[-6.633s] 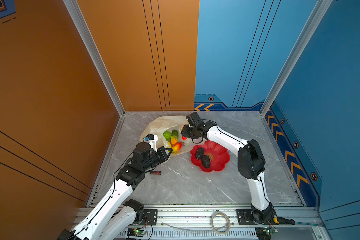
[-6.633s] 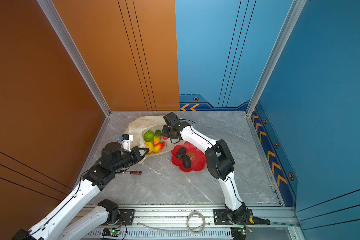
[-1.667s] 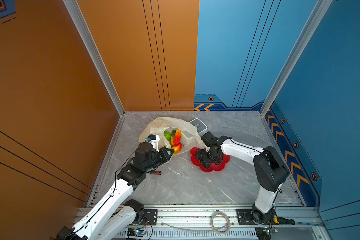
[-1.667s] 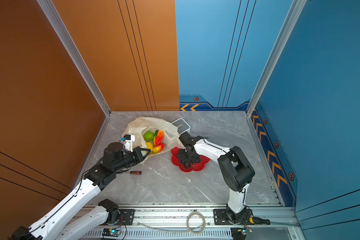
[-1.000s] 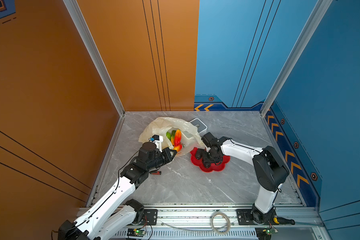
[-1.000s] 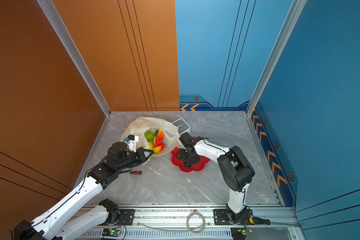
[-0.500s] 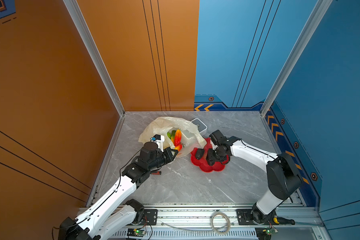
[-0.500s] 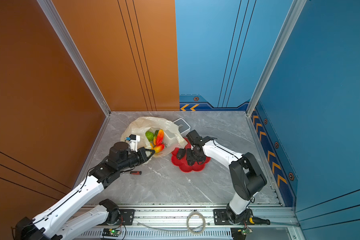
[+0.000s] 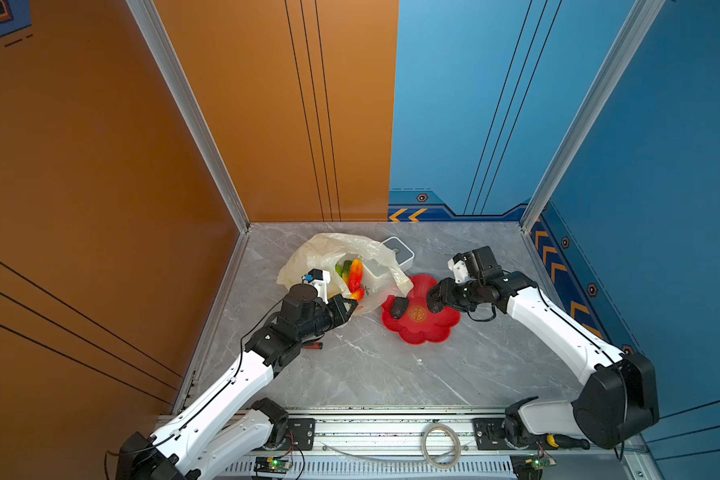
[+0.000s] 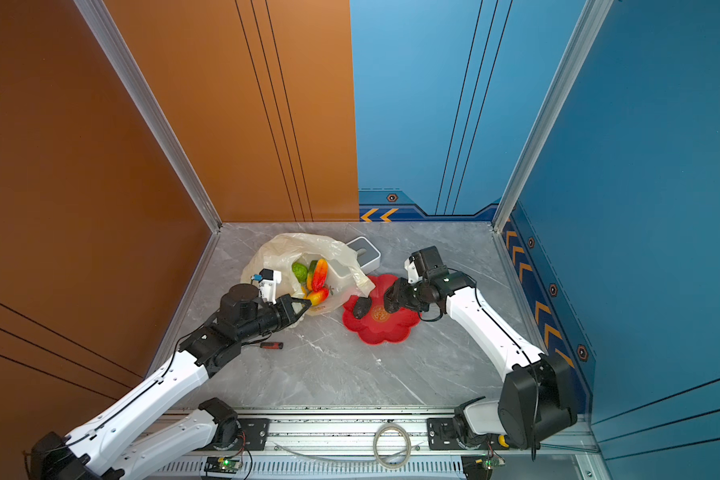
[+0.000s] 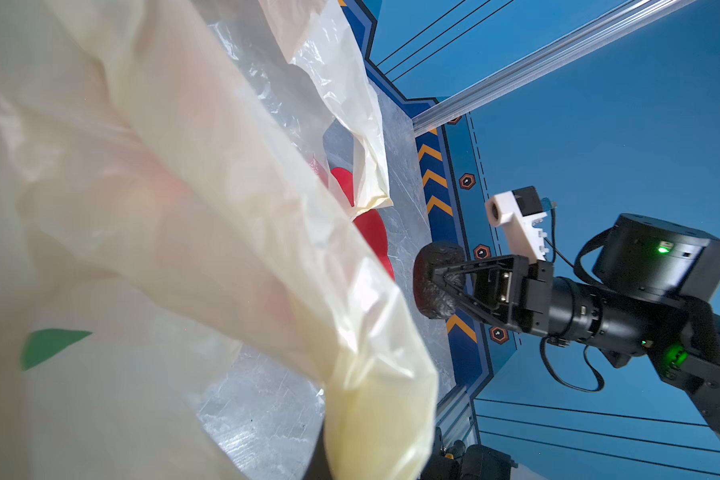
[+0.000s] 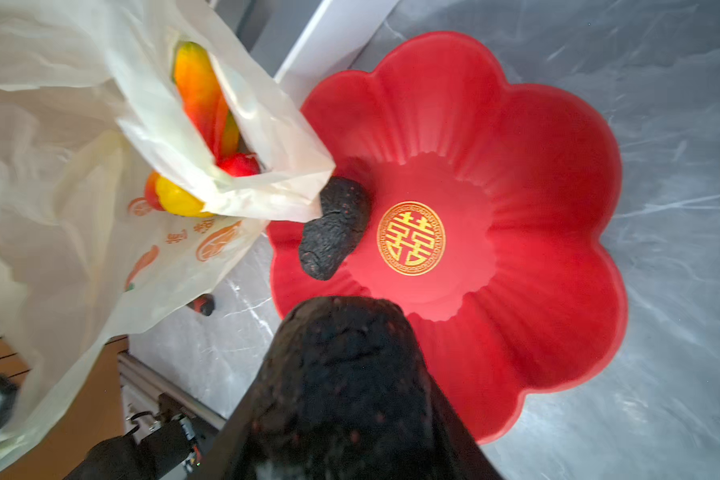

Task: Place the fruits into the plastic bag
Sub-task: 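Lift the avocado with the right gripper and carry it to the bag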

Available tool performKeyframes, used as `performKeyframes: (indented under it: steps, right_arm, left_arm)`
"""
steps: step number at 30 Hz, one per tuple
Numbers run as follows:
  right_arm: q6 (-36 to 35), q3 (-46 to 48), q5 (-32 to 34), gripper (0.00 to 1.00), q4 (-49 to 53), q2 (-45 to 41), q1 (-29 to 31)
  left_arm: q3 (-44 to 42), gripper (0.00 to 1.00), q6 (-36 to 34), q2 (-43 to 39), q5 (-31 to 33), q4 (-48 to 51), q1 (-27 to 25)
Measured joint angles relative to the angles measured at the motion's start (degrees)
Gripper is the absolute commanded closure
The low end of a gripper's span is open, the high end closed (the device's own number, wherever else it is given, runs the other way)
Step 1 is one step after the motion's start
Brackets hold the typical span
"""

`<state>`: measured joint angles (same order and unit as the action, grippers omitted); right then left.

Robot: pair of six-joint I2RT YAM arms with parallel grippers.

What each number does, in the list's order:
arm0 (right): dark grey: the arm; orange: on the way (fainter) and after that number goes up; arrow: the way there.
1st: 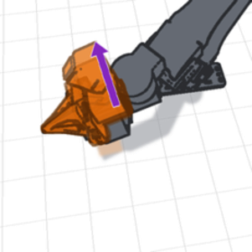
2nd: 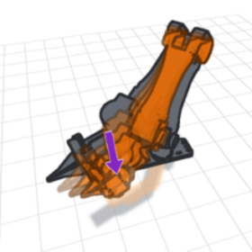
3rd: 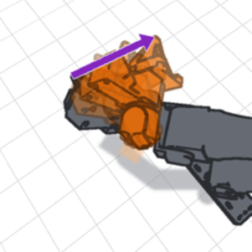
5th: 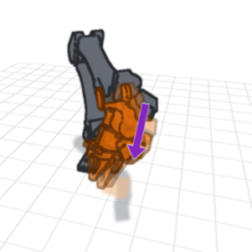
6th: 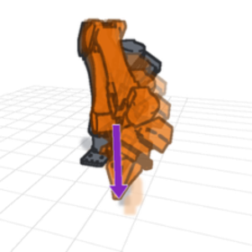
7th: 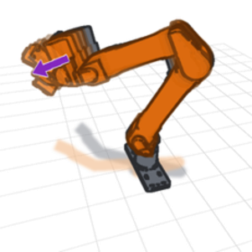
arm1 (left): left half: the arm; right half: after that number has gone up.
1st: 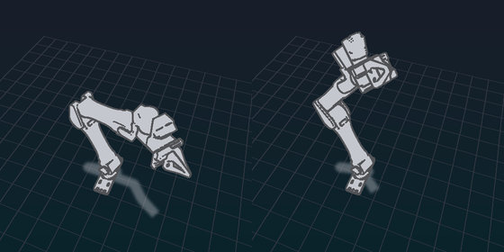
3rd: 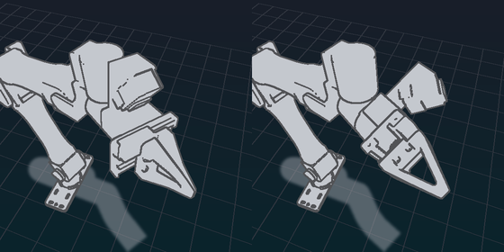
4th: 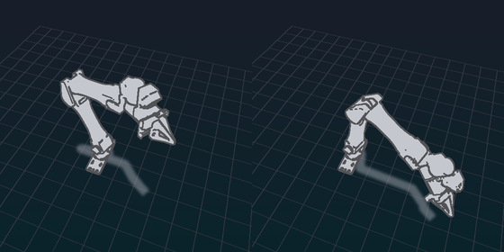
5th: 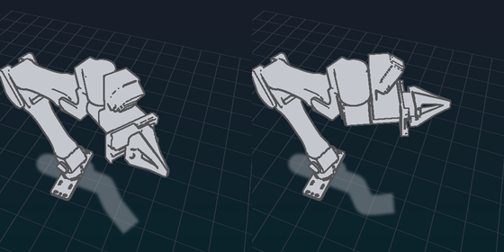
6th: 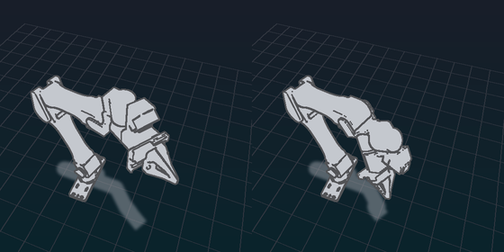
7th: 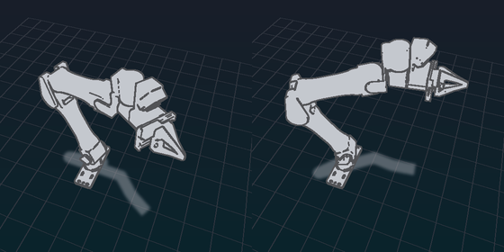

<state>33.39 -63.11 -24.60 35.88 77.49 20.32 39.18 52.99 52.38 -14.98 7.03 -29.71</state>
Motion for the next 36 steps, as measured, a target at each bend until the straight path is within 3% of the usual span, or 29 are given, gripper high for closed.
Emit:
performKeyframes:
  steps: [6, 12, 23, 36]
  right_arm:
    - [5.33, -0.55, -6.97, 0.59, -6.19, -3.48, 0.61]
    - [8.68, -3.93, -8.92, 0.59, -10.82, -2.23, 5.44]
    - [10.64, -10.95, -9.75, 0.59, -15.52, 10.80, 14.71]
    - [13.68, -21.81, -11.39, 0.60, -21.05, 28.20, 17.86]
  left_arm:
    - [0.17, 1.00, 0.00, 0.00, 0.00, 0.00, 0.00]
    - [0.76, 1.00, 0.00, 0.13, 0.00, 0.00, 0.00]
    - [0.83, 1.00, 0.00, 0.13, -0.02, 0.00, 0.00]
    - [0.87, 1.00, 0.02, 0.72, -0.07, -1.25, 0.00]
